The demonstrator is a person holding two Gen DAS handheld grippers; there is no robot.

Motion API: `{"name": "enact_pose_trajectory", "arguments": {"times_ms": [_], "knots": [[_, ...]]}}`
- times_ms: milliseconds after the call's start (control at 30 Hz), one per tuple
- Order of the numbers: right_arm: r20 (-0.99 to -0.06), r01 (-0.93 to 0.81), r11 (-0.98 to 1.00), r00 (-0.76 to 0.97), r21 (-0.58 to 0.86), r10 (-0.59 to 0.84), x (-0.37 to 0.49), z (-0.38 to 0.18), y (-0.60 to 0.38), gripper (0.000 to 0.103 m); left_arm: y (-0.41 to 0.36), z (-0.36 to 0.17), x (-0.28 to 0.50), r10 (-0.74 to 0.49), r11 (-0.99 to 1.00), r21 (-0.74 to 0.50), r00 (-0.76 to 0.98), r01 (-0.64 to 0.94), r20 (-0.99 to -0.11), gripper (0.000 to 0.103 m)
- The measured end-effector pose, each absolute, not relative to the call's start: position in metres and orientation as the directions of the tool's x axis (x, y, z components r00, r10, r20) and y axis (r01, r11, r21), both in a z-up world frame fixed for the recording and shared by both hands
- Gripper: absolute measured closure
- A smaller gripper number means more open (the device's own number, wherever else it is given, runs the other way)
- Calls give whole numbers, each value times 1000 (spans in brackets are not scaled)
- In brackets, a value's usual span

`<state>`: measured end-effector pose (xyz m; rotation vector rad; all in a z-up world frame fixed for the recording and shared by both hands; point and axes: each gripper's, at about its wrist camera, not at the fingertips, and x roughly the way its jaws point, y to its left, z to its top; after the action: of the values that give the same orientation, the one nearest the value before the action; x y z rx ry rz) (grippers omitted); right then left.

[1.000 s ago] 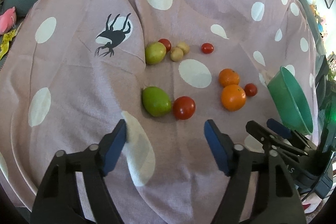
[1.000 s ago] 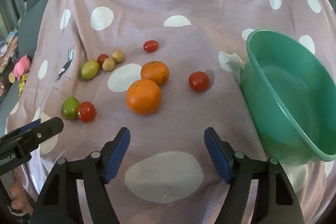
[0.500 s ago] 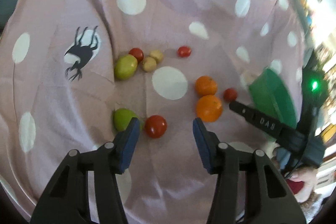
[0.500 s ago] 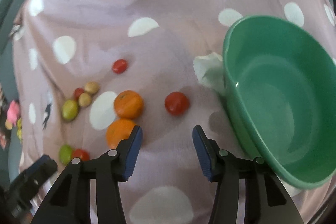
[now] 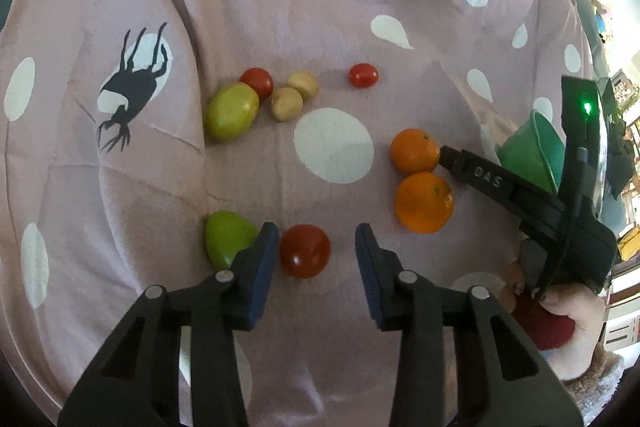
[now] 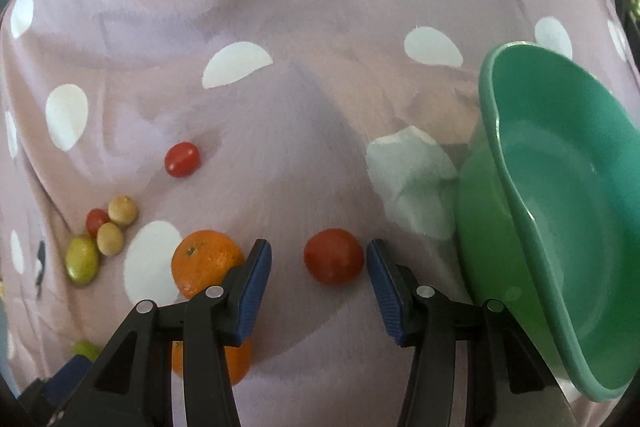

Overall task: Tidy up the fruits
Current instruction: 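Grasp the large red tomato with the left tool while the right tool grasps another red tomato, then carry both tomatoes over the green bowl and open both tools to drop them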

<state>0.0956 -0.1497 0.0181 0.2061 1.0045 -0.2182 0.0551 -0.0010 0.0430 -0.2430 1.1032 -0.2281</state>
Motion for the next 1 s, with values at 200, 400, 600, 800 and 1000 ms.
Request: {"name": "enact_pose_trajectory", "arguments": {"times_ms": [200, 400, 600, 800, 1000], "knots": [[-843, 265, 962, 530, 60, -94, 95, 11, -154, 71, -12, 35, 56, -270, 962, -263, 424, 75, -865, 65], [-839, 249, 966, 539, 72, -76, 96, 7, -152, 73, -17, 27, 57, -264, 964, -255, 415, 76, -871, 66], [-842, 226, 967, 540, 114, -27, 90, 6, -152, 73, -21, 19, 61, -258, 965, -252, 408, 70, -876, 75], [-824, 211, 971, 565, 111, -29, 76, 12, -149, 73, -19, 22, 54, -259, 965, -253, 436, 73, -862, 76], [-815, 179, 972, 579, 155, 24, 59, 24, -149, 73, -20, 40, 41, -277, 960, -263, 473, 96, -836, 76]]}}
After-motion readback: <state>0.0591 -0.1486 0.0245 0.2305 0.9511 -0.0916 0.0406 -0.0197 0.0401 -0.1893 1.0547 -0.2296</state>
